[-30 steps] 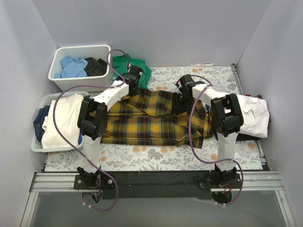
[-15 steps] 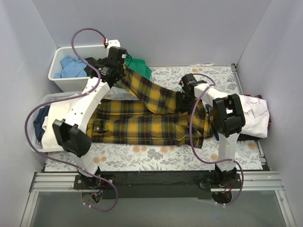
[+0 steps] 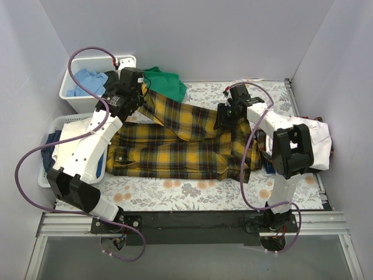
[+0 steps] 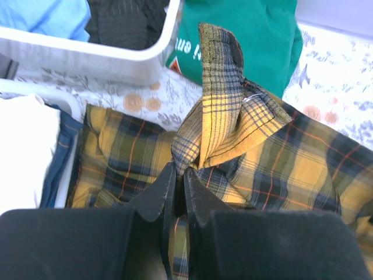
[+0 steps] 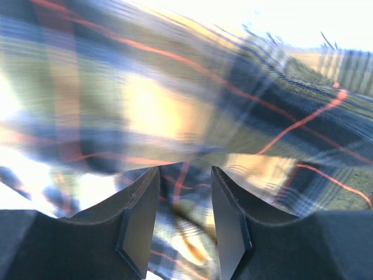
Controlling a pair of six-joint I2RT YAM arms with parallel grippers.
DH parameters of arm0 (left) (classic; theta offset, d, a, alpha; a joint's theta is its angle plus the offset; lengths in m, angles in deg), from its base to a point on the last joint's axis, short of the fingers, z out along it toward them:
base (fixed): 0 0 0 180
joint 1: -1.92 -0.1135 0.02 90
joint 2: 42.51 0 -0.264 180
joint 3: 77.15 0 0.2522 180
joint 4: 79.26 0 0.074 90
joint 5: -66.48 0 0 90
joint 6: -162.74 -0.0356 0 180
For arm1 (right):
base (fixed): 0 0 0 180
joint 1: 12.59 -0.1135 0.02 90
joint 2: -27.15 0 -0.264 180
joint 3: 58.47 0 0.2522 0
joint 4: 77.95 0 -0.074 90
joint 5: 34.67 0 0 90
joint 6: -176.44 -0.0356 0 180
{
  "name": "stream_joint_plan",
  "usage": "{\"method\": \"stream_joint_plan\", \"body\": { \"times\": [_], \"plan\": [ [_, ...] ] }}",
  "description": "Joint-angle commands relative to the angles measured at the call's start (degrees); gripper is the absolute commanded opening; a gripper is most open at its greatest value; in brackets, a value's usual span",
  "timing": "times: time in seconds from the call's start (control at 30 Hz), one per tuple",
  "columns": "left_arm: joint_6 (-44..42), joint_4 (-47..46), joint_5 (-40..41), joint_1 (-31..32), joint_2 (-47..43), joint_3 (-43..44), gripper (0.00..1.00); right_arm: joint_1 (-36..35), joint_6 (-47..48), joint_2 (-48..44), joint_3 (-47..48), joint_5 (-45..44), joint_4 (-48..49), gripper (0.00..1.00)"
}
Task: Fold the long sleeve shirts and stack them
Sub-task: Fold the shirt
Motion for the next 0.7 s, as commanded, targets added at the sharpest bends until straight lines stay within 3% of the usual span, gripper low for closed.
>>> {"method": "stream_joint_plan", "body": {
  "times": [0.0,0.2,0.37,0.67],
  "plan": [
    [1.25,0.00,-2.20,0.04,-1.82,-1.74,0.00,-0.04,-1.80,-7.70,-2.24,3.57,6.56,0.50],
    [0.46,-0.71,-2.38,-0.04,-1.47,-1.75,0.00,-0.57,-1.63,-6.59,-0.41,7.61,6.41,0.51],
    [-0.25,-0.18,-0.89,0.05,0.29,2.81,0.00,-3.12,0.21,-4.99,-1.90,5.51,5.69,0.52],
    [-2.01,-0.36,0.43,0.04,0.99,6.51,0.01,-9.70,7.07,-0.07,2.14,-7.66,5.60,0.59]
  ]
}}
